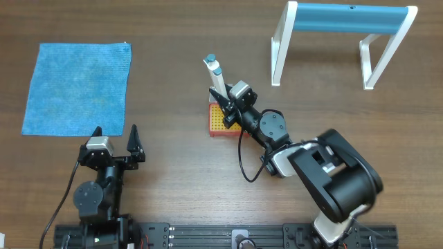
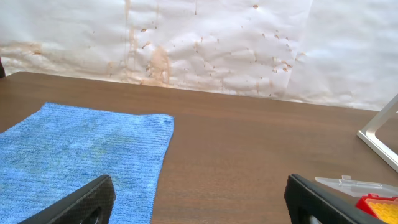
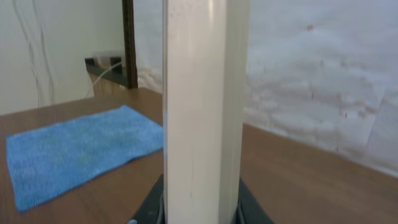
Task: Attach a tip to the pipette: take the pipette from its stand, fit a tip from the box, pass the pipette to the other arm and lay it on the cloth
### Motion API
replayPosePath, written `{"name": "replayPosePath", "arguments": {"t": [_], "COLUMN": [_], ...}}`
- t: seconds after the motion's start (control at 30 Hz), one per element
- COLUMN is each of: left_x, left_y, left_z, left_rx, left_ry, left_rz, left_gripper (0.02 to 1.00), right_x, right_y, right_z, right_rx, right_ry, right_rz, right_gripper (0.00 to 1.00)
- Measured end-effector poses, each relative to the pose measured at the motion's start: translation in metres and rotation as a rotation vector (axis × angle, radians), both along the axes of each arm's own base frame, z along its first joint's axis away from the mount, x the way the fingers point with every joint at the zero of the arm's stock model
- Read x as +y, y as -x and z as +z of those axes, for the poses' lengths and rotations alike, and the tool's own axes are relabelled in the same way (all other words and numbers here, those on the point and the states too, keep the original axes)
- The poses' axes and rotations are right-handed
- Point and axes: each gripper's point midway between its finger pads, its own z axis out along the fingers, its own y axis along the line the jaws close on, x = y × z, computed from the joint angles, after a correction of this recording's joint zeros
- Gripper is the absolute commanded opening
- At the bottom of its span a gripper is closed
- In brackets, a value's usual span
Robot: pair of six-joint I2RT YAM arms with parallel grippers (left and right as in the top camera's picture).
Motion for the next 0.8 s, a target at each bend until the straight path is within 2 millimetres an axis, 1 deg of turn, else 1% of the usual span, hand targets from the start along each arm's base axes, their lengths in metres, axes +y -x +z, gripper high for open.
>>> {"name": "replayPosePath", "arguments": {"t": [0.1, 0.27, 0.4, 0.53, 0.6, 0.63, 0.73, 0.8], "left_x": [0.000, 0.000, 0.000, 0.000, 0.000, 0.000, 0.000, 0.000], "left_y": [0.000, 0.000, 0.000, 0.000, 0.000, 0.000, 0.000, 0.000], "left_z": [0.000, 0.000, 0.000, 0.000, 0.000, 0.000, 0.000, 0.000], "left_rx": [0.000, 0.000, 0.000, 0.000, 0.000, 0.000, 0.000, 0.000], "left_ry": [0.000, 0.000, 0.000, 0.000, 0.000, 0.000, 0.000, 0.000], "left_rz": [0.000, 0.000, 0.000, 0.000, 0.000, 0.000, 0.000, 0.000], "left_gripper": [0.882, 0.882, 0.882, 0.882, 0.882, 0.882, 0.882, 0.882], "right_x": [-0.002, -0.006, -0.008, -0.013, -0.017, -0.022, -0.028, -0.034], "right_y": [0.003, 0.009, 0.014, 0.022, 0.029, 0.036, 0.047, 0.056], "right_z": [0.030, 0.062, 0.077, 0.088, 0.096, 0.100, 0.103, 0.108], "right_rx": [-0.062, -0.124, -0.120, -0.069, -0.057, -0.018, 0.034, 0.080], "right_ry": [-0.034, -0.071, -0.068, -0.033, -0.023, 0.001, 0.027, 0.005], "right_rz": [0.000, -0.001, 0.000, -0.001, -0.001, -0.001, -0.001, 0.003], "right_gripper": [0.080, 0.082, 0.080, 0.080, 0.080, 0.080, 0.082, 0.080]}}
